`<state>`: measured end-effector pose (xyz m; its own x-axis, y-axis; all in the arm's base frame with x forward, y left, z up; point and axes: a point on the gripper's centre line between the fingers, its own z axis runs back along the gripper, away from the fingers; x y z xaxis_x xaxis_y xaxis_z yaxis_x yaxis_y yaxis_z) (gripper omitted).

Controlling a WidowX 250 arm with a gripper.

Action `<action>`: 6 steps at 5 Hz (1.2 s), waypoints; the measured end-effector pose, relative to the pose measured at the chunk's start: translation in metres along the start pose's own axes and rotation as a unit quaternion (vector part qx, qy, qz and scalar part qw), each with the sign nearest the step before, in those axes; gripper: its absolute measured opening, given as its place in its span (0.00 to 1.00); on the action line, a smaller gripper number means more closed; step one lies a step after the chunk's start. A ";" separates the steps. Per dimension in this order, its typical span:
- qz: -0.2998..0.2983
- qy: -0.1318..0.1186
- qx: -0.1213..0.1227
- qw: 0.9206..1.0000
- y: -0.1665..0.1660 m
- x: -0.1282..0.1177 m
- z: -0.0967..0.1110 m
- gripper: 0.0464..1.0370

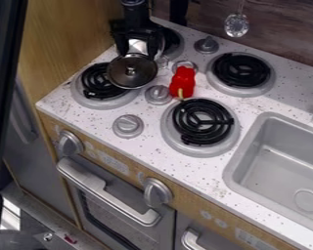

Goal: Put the silver pan lid on the lower right burner

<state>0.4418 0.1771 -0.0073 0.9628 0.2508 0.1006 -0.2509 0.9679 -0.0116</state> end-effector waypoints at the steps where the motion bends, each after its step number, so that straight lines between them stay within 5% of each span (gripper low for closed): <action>1: 0.005 0.014 0.004 1.000 0.009 -0.006 -0.012 0.96; 3: 0.007 0.036 0.004 0.999 0.016 -0.018 -0.025 0.91; 5: -0.006 0.045 0.003 0.999 0.014 -0.029 -0.029 0.36; 6: -0.014 0.041 0.005 0.999 0.012 -0.032 -0.029 0.22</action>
<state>0.4106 0.1808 -0.0398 0.9745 0.2234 0.0186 -0.2235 0.9747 0.0008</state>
